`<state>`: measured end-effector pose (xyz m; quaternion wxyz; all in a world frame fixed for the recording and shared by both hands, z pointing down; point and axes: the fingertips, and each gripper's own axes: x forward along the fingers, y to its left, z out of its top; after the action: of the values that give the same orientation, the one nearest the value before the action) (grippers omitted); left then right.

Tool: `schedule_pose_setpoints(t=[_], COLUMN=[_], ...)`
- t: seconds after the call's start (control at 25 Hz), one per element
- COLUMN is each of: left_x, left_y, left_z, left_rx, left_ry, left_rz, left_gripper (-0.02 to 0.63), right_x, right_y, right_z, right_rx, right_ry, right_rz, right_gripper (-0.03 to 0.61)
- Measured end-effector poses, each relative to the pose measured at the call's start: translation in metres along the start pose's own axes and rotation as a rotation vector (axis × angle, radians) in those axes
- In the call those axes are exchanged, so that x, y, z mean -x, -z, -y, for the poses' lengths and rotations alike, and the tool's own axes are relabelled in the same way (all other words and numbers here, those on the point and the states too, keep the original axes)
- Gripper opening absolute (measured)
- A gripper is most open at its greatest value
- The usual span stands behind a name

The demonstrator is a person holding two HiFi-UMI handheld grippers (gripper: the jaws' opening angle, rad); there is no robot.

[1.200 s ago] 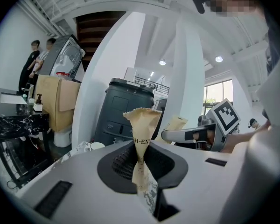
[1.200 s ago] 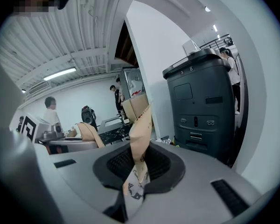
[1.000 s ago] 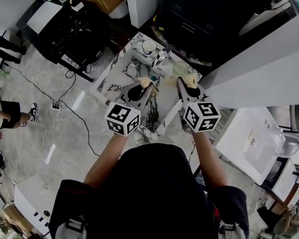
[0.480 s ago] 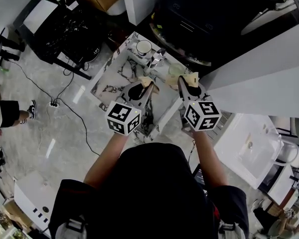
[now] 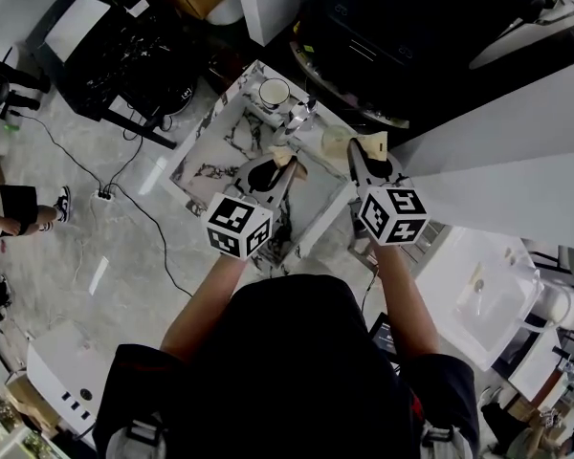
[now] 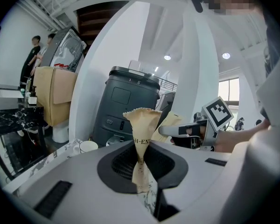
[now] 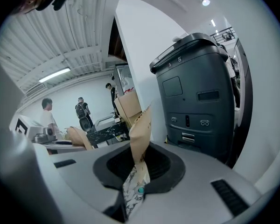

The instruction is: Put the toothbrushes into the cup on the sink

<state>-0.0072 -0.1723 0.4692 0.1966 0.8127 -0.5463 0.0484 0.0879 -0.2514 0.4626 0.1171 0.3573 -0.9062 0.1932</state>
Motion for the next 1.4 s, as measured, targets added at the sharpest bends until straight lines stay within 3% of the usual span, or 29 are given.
schedule_pose_setpoints(t=[0.68, 1.4], left_x=[-0.018, -0.021], left_y=[0.009, 0.020], left_z=[-0.008, -0.015], left_rx=[0.024, 0.010], left_ry=[-0.018, -0.042], left_rz=[-0.035, -0.068], left_gripper=[0.046, 0.048], right_x=[-0.031, -0.057], right_y=[0.022, 0.065], right_z=[0.031, 0.027], right_rx=[0.008, -0.043], right_ry=[0.031, 0.005], right_rz=[-0.063, -0.182], right_gripper=[0.066, 0.067])
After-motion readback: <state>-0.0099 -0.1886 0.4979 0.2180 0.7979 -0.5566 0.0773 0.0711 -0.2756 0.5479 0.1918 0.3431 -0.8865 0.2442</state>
